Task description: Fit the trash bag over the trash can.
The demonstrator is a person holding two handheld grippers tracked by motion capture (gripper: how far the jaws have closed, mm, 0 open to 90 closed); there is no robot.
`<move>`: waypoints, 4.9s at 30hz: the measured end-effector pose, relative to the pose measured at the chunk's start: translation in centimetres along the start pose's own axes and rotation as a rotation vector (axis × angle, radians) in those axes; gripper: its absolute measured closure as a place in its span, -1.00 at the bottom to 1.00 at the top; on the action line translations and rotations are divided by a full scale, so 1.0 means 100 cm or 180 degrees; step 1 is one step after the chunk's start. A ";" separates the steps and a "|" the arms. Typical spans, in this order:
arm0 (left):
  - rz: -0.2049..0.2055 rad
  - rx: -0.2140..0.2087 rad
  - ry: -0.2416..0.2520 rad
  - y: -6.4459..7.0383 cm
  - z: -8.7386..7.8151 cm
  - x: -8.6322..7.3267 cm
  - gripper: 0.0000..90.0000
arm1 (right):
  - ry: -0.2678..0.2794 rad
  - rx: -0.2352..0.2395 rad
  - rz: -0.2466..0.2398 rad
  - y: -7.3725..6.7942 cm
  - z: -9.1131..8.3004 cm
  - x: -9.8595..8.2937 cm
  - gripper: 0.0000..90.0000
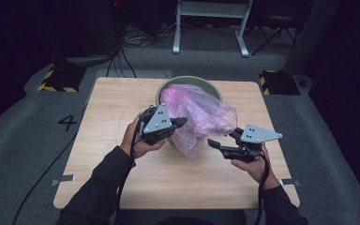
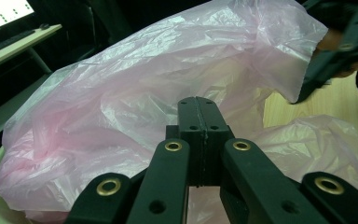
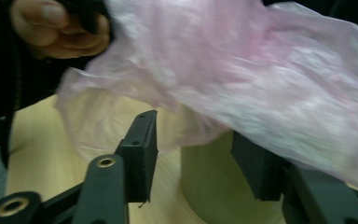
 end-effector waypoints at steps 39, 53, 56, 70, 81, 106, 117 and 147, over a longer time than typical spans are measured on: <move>-0.0471 0.0285 0.0027 -0.036 -0.039 -0.029 -0.03 | 0.0144 -0.0398 0.0376 0.033 -0.021 -0.011 1.00; 0.0234 0.0095 -0.0016 0.039 -0.023 0.016 -0.60 | 0.0062 -0.0446 0.0247 0.028 -0.015 -0.005 1.00; 0.0357 0.0426 -0.0127 0.034 -0.008 0.015 -0.46 | 0.0054 -0.0425 0.0250 0.026 -0.015 -0.005 1.00; 0.0367 0.0544 -0.0208 0.005 0.013 0.013 0.95 | 0.0022 -0.0397 0.0238 0.027 -0.015 -0.009 1.00; 0.0128 0.0179 0.0031 0.003 -0.005 0.021 0.30 | -0.0028 -0.0400 0.0278 0.029 -0.013 -0.013 1.00; 0.0547 0.0692 -0.0426 0.009 0.025 0.003 0.80 | 0.0015 -0.0317 0.0218 0.019 -0.014 -0.004 1.00; 0.0121 0.0708 -0.0316 -0.035 0.013 0.008 0.99 | -0.0056 -0.0347 0.0259 0.023 -0.015 -0.012 1.00; -0.0624 0.0847 -0.0600 -0.104 -0.002 -0.064 0.99 | 0.0003 -0.0657 0.0438 0.048 -0.032 -0.024 0.23</move>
Point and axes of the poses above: each handheld gripper's, and its own axes: z roughly forward along the jaws, x roughly out of its top, y roughly to its right, the point moved 10 cm from there along z, roughly forward along the jaws, and after that the axes turned 14 degrees about x, right-handed, at the moved point
